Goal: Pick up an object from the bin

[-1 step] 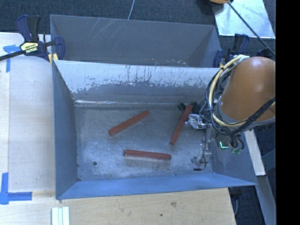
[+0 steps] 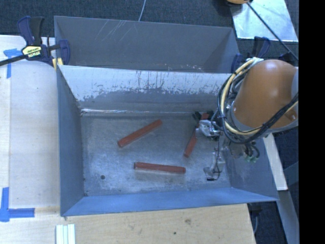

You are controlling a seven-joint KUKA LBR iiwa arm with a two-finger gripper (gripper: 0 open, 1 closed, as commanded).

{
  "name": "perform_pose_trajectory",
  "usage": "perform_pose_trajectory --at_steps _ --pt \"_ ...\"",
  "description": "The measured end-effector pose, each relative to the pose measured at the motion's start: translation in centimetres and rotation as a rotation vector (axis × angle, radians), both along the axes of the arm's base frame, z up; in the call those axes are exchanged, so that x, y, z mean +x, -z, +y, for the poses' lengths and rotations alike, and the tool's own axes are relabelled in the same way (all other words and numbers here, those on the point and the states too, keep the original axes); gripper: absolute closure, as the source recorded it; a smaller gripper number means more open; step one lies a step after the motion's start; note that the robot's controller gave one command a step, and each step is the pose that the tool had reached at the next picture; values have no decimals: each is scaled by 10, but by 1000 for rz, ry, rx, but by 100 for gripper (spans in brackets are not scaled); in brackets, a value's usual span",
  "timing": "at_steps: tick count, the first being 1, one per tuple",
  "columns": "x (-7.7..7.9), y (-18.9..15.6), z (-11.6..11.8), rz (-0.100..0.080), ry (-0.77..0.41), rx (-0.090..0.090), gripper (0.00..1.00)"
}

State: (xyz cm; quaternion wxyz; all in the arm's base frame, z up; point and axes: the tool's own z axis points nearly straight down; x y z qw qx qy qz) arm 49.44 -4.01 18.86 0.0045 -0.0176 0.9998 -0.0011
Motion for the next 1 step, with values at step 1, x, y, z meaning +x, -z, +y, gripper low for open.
perform_pose_trajectory --at_steps 1 --pt "31 54 18 4 -116 1 0"
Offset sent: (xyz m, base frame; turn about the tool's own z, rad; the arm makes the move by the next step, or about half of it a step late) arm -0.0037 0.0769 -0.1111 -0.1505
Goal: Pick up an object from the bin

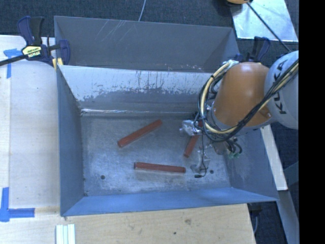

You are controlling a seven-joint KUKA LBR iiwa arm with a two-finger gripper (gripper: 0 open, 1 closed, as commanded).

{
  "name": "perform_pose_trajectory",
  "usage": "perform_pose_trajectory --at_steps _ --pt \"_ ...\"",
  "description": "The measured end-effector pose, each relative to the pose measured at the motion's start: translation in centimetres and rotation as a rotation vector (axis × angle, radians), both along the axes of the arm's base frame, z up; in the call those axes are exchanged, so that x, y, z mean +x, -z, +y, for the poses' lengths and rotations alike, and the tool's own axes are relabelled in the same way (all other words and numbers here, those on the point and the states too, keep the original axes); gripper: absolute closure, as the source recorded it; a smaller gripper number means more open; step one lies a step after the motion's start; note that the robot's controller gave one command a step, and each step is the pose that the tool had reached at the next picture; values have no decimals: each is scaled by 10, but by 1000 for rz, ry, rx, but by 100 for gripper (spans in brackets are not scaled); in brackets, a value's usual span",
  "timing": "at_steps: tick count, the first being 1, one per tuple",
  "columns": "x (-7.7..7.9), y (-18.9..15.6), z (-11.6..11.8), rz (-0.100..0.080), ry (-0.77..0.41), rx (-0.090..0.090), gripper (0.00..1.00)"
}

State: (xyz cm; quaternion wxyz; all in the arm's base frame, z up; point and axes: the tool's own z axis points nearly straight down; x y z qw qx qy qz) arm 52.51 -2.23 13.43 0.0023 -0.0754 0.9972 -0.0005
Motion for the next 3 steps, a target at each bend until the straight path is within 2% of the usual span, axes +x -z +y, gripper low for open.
perform_pose_trajectory --at_steps 1,2,3 --pt "-24 45 45 -1 -26 0 0" --pt "-38 64 31 5 49 1 100" --pt "-38 64 31 5 48 1 100"
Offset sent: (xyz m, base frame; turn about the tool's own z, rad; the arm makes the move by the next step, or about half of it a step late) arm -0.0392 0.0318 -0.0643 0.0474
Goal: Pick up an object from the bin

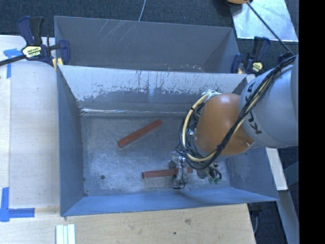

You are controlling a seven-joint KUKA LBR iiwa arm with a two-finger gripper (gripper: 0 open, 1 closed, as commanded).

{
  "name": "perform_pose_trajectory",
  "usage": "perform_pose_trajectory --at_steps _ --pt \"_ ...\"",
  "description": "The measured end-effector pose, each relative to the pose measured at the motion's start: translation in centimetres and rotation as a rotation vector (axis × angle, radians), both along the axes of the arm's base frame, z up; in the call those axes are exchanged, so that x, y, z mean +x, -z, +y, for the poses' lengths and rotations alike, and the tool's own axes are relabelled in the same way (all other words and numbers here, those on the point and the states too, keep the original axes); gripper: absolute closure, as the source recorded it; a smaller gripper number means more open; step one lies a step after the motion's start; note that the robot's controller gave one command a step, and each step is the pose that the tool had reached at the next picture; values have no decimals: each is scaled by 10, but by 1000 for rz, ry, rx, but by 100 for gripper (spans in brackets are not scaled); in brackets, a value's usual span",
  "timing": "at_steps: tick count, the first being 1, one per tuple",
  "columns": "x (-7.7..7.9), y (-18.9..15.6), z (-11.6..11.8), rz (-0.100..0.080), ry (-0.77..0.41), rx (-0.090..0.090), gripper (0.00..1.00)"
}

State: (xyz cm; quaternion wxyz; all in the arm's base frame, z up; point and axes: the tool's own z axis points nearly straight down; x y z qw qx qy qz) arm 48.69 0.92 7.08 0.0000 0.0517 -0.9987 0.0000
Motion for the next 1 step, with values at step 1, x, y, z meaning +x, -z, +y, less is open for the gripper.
perform_pose_trajectory --at_steps 1 --pt "15 -133 10 -1 -1 0 100"
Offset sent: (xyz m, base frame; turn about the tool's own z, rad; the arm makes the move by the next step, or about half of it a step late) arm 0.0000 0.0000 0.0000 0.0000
